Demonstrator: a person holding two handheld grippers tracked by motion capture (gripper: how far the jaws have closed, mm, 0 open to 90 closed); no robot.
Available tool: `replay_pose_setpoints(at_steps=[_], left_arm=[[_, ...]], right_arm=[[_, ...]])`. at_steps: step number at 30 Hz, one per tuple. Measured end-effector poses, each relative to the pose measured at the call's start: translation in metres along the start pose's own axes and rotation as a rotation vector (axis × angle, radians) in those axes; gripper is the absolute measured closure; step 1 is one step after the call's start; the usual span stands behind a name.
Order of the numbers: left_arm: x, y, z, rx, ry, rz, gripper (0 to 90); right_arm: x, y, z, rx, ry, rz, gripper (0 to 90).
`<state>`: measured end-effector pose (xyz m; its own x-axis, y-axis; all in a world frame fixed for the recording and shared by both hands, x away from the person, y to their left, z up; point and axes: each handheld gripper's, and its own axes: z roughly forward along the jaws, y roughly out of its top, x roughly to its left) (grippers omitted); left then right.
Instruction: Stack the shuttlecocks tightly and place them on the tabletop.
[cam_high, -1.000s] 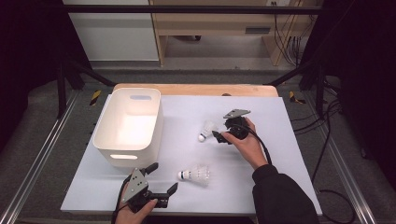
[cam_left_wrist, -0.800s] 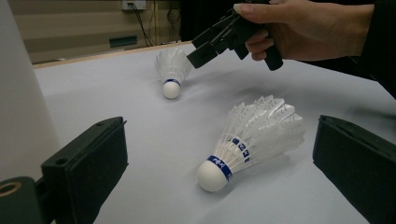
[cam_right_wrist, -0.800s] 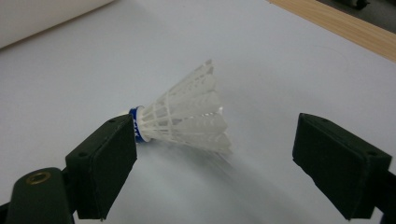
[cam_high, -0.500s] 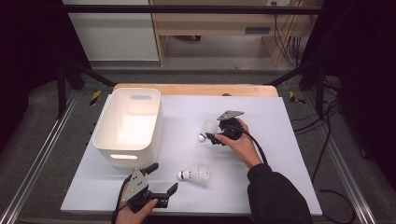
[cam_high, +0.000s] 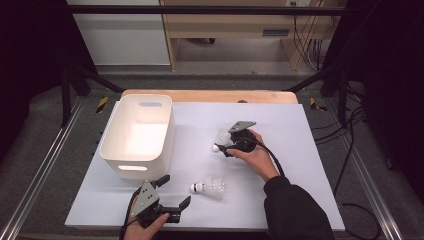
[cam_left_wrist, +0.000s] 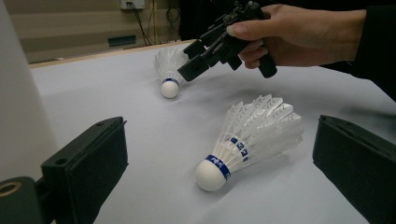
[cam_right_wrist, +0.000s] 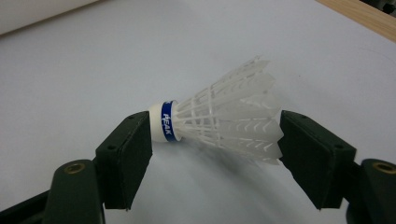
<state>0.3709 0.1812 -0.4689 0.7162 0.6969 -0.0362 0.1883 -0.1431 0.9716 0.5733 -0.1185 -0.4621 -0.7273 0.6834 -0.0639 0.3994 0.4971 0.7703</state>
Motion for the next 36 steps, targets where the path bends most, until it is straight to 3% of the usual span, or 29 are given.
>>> replay_pose_setpoints(at_steps=[5,9,14,23,29,36], left_arm=[[0.0,0.0,0.0,0.0,0.0,0.001,3.0],[0.0,0.0,0.0,0.0,0.0,0.001,3.0],[-0.001,0.0,0.0,0.001,0.001,0.007,3.1],[-0.002,0.0,0.0,0.003,0.0,0.01,3.1],[-0.001,0.0,0.0,0.003,0.003,0.007,3.1],[-0.001,0.0,0.0,0.004,0.006,0.008,3.1]], right_arm=[[0.0,0.0,-0.007,0.019,0.012,-0.029,36.8],[0.001,-0.001,-0.016,0.02,0.023,-0.04,49.6],[0.005,-0.005,-0.025,0.035,0.068,-0.055,63.7],[0.015,-0.016,-0.025,0.058,0.11,-0.044,88.1],[0.021,-0.022,-0.036,0.029,0.138,-0.035,90.0],[0.037,-0.04,-0.074,-0.028,0.158,-0.032,90.0]])
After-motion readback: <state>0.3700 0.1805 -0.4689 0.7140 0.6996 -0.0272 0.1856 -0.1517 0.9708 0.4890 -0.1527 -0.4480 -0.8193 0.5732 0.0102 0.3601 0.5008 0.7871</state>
